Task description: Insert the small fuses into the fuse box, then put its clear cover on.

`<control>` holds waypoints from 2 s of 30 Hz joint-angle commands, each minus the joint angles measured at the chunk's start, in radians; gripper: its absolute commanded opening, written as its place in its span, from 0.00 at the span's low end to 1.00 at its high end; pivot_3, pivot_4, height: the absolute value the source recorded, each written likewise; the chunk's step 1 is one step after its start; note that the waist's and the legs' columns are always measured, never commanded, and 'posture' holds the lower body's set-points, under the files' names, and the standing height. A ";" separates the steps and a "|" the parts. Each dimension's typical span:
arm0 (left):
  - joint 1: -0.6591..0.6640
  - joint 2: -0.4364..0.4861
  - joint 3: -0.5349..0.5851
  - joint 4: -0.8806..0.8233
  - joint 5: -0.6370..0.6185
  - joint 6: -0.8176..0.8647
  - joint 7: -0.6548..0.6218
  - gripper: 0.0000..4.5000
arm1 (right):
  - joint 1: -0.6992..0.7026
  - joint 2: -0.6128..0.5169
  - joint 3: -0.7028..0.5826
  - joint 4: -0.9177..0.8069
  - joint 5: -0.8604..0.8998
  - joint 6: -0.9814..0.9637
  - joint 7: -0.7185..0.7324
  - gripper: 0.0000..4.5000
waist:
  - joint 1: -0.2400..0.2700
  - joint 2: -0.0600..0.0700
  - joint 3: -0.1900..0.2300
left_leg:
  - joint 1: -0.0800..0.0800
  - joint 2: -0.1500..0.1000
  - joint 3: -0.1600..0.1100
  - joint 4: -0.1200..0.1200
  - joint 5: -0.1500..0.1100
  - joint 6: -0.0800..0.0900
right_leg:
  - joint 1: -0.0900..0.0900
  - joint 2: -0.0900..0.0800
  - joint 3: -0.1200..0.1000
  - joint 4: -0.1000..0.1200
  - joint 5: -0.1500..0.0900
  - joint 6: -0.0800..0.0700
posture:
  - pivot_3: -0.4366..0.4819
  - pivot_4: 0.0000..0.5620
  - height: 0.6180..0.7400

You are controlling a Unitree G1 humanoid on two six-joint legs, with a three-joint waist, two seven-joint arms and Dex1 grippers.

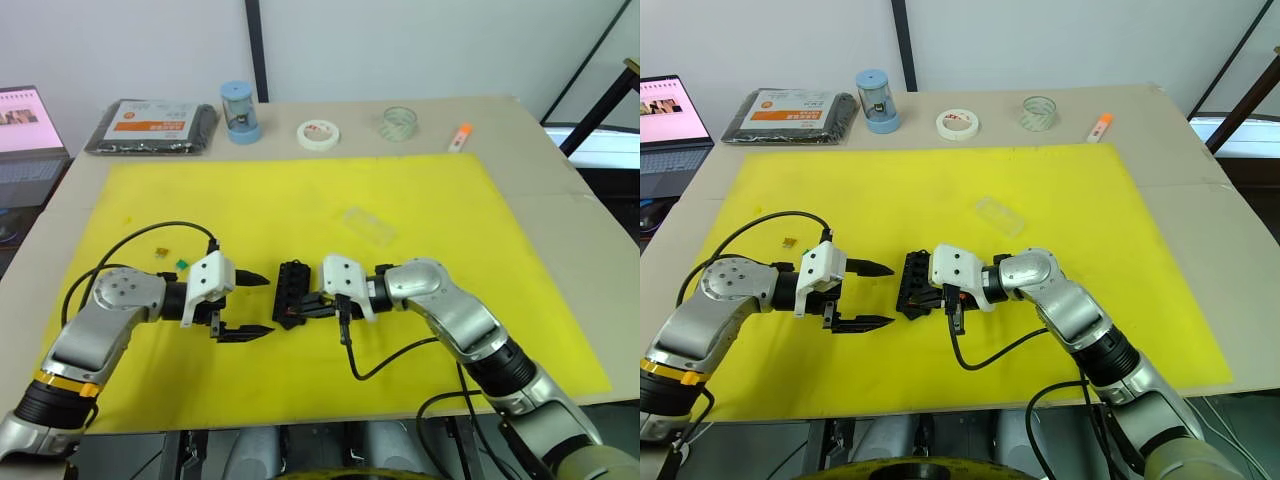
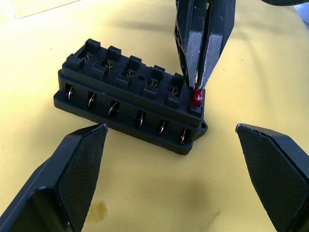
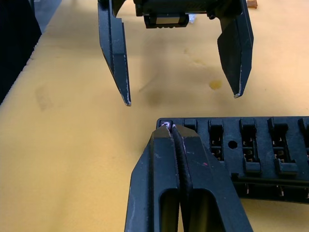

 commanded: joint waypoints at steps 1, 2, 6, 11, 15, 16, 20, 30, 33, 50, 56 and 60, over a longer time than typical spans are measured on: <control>-0.004 -0.003 0.015 -0.022 -0.001 -0.012 0.004 1.00 | 0.002 -0.018 0.004 0.017 -0.027 0.001 -0.008 0.01 | 0.000 0.000 0.000 | 0.000 0.000 0.000 0.000 0.000 0.000 | 0.000 0.000 0.000 0.000 0.000 0.000 | 0.48 0.27 1.00; -0.004 -0.003 0.015 -0.022 -0.001 -0.012 0.004 1.00 | 0.001 -0.016 0.003 0.019 -0.026 -0.001 -0.009 0.01 | 0.000 0.000 0.000 | 0.000 0.000 0.000 0.000 0.000 0.000 | 0.000 0.000 0.000 0.000 0.000 0.000 | 0.48 0.27 1.00; 0.000 0.003 0.024 -0.027 -0.007 -0.007 0.004 1.00 | -0.032 0.015 -0.073 -0.036 0.065 0.052 -0.013 0.01 | 0.000 0.000 0.000 | 0.000 0.000 0.000 0.000 0.000 0.000 | 0.000 0.000 0.000 0.000 0.000 0.000 | 0.48 0.27 1.00; 0.008 0.034 0.087 -0.070 -0.070 0.046 -0.003 1.00 | -0.073 -0.001 -0.178 -0.133 0.191 0.160 -0.004 0.01 | -0.001 0.000 0.000 | -0.002 0.000 -0.001 0.000 0.001 -0.001 | -0.002 0.000 0.000 0.000 0.000 0.000 | 0.48 0.27 1.00; 0.010 0.093 0.180 -0.125 -0.156 0.143 -0.007 1.00 | -0.087 -0.074 -0.259 -0.184 0.262 0.220 0.016 0.01 | 0.000 0.000 0.000 | -0.003 0.001 -0.001 0.000 0.000 0.000 | -0.002 0.000 0.000 0.000 0.000 0.000 | 0.48 0.27 1.00; 0.014 0.111 0.205 -0.133 -0.174 0.162 -0.011 1.00 | -0.087 -0.100 -0.273 -0.189 0.267 0.220 0.024 0.01 | 0.000 0.000 0.000 | -0.003 0.001 -0.002 0.000 0.000 0.001 | -0.002 0.000 0.000 -0.001 0.000 0.000 | 0.48 0.27 1.00; 0.049 0.204 0.305 -0.139 -0.216 0.227 -0.036 1.00 | -0.074 -0.235 -0.321 -0.180 0.249 0.175 0.076 0.01 | -0.001 0.001 0.001 | -0.003 0.000 -0.002 0.000 -0.002 0.003 | -0.002 -0.001 -0.001 -0.001 0.000 0.000 | 0.48 0.27 1.00; 0.339 0.365 0.638 0.056 -0.127 0.174 -0.157 1.00 | 0.042 -0.582 -0.476 0.001 0.203 -0.019 0.266 0.35 | -0.002 0.001 0.001 | -0.002 0.001 0.002 -0.001 -0.002 0.003 | -0.003 -0.001 -0.001 -0.003 0.000 0.000 | 0.48 0.27 1.00; 0.411 0.381 0.725 0.154 -0.078 0.118 -0.197 1.00 | 0.076 -0.656 -0.525 0.063 0.203 -0.047 0.309 0.58 | -0.002 0.001 0.001 | -0.002 0.001 0.004 -0.001 -0.002 0.003 | -0.004 -0.001 -0.001 -0.003 0.000 0.000 | 0.48 0.27 1.00; 0.390 0.428 0.744 0.489 0.020 -0.070 -0.245 1.00 | 0.133 -0.744 -0.605 0.300 0.150 -0.170 0.321 0.99 | -0.003 0.003 0.002 | -0.003 0.001 0.007 -0.001 -0.002 0.003 | -0.006 -0.003 0.000 -0.001 0.000 0.000 | 0.48 0.27 1.00; 0.232 0.391 0.612 0.562 -0.003 -0.012 -0.236 1.00 | 0.005 -0.619 -0.545 0.084 0.268 -0.007 0.263 0.99 | -0.006 0.003 0.002 | -0.002 0.001 0.007 -0.001 -0.002 0.003 | -0.007 -0.003 0.000 0.000 0.000 0.000 | 0.48 0.27 1.00; 0.086 0.351 0.506 0.686 -0.018 0.103 -0.266 1.00 | -0.134 -0.468 -0.459 -0.062 0.357 0.145 0.187 0.99 | -0.004 0.002 0.002 | -0.003 0.001 0.007 -0.001 -0.002 0.003 | -0.007 -0.002 0.000 0.000 0.000 0.000 | 0.48 0.27 1.00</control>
